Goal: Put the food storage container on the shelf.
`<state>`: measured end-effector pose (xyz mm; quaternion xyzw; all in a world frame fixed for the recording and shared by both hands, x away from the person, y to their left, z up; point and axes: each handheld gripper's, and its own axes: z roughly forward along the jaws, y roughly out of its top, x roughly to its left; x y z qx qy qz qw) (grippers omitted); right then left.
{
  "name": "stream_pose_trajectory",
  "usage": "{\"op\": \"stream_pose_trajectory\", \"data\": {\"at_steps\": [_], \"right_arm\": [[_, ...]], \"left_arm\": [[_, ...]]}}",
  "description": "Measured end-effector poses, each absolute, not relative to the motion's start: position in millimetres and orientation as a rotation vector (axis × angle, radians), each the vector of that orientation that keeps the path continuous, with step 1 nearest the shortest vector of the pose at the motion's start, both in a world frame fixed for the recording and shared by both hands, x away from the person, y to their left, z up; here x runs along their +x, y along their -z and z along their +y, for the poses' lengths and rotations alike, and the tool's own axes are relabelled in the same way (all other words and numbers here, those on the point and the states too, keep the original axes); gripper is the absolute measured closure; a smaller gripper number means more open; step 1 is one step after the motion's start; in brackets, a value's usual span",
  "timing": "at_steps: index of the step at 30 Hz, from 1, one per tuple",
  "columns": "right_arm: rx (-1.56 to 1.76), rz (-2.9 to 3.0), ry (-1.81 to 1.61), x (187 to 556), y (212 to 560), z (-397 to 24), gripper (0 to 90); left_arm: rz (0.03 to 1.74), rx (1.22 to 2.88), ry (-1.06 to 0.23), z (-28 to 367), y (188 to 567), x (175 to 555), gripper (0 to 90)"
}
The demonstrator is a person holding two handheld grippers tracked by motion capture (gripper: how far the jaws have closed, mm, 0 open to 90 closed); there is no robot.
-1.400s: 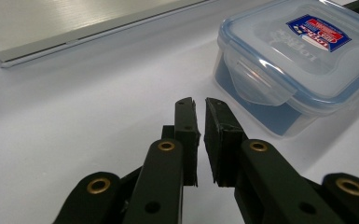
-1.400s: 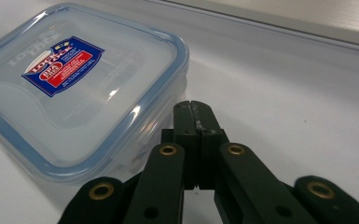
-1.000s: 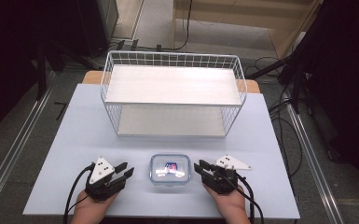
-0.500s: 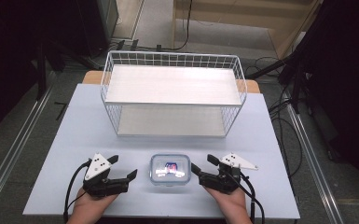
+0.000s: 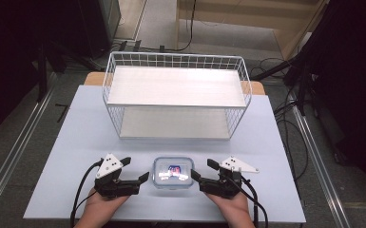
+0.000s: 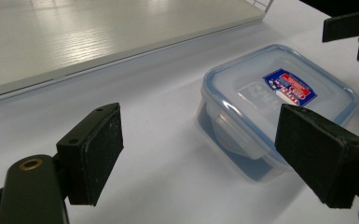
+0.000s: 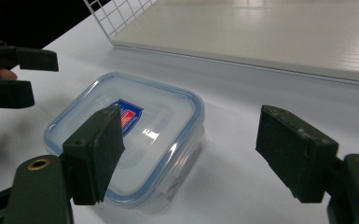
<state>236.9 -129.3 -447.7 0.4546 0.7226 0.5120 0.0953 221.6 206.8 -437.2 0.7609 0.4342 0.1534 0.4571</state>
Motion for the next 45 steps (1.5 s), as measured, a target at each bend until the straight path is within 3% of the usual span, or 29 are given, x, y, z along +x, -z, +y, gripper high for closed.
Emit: {"op": "stream_pose_trajectory", "data": {"at_steps": [9,28,36,45], "right_arm": [[1.333,2.188,-1.506,235.8,451.2,-119.5,23.2],[1.545,2.344,-1.602,250.9,476.3,-113.5,23.0],[1.593,2.360,-1.676,250.9,479.2,-116.0,32.3],[1.617,2.376,-1.695,247.7,479.6,-119.1,35.1]], "left_arm": [[1.042,1.906,-0.310,184.9,440.2,223.1,15.9],[1.150,1.792,0.172,180.5,469.7,244.7,25.8],[1.151,1.772,0.221,184.2,472.1,245.4,28.3],[1.144,1.767,0.220,186.8,469.8,244.0,35.1]]}}
